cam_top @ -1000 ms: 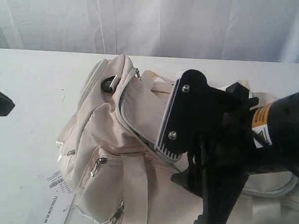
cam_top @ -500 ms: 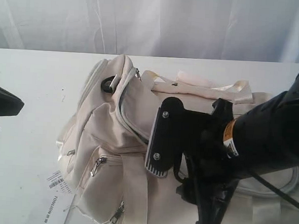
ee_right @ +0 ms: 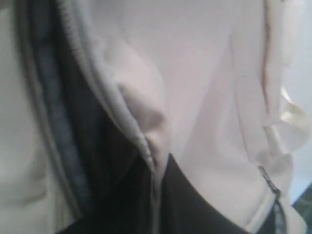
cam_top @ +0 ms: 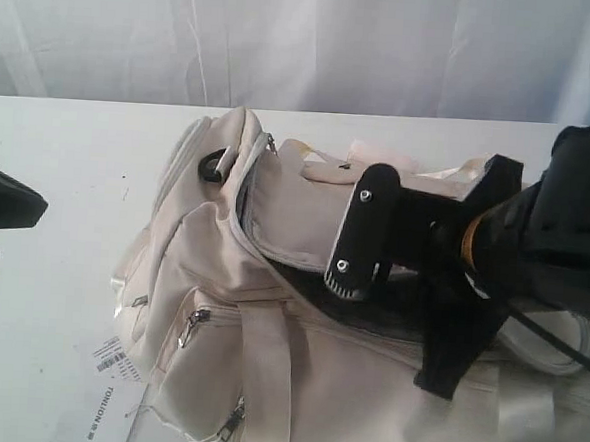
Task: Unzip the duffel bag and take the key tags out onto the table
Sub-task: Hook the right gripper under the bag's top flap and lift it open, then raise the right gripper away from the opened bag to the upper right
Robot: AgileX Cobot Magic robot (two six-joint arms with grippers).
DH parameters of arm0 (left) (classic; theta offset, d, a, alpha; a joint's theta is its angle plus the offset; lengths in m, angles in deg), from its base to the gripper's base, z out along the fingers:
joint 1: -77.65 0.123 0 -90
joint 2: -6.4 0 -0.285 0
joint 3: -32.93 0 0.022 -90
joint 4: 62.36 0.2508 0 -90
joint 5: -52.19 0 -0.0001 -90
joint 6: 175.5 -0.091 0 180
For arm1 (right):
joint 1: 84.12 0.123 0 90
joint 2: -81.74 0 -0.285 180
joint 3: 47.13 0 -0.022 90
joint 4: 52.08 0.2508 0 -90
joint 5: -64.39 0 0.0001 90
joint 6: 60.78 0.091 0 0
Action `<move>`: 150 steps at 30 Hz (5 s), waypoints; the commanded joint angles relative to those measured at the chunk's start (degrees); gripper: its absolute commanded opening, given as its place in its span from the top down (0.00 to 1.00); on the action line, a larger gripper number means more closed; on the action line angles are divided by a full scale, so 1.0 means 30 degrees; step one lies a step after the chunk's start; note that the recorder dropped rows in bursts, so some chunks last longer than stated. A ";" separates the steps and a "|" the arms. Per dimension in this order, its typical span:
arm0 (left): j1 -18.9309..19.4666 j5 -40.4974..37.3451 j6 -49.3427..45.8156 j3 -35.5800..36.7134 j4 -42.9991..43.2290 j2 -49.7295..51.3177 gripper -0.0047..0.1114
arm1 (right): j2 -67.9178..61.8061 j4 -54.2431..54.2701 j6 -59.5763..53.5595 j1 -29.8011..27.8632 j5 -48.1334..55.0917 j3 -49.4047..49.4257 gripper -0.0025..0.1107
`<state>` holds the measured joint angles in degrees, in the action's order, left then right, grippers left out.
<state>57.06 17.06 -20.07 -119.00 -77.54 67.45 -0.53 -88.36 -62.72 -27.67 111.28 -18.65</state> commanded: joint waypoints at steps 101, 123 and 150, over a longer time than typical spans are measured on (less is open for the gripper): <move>-0.0049 -0.1205 -0.0392 0.0140 -0.2672 -0.0196 0.96 | -1.5099 2.1792 -0.7311 -0.9996 -1.2124 -1.6263 0.98; -0.0049 -0.1476 -0.0866 0.0140 -0.3008 -0.0196 0.96 | -1.2117 1.5887 -0.3067 -1.0032 -0.1858 -1.6263 0.98; -0.0049 -0.1629 -0.1271 0.0140 -0.3489 -0.0196 0.96 | -1.5077 1.9445 -0.5981 -0.7984 -0.6634 -1.6263 0.98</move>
<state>57.06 13.31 -23.58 -118.89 -86.81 67.40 -50.33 -28.89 -79.60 -51.63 90.78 -67.35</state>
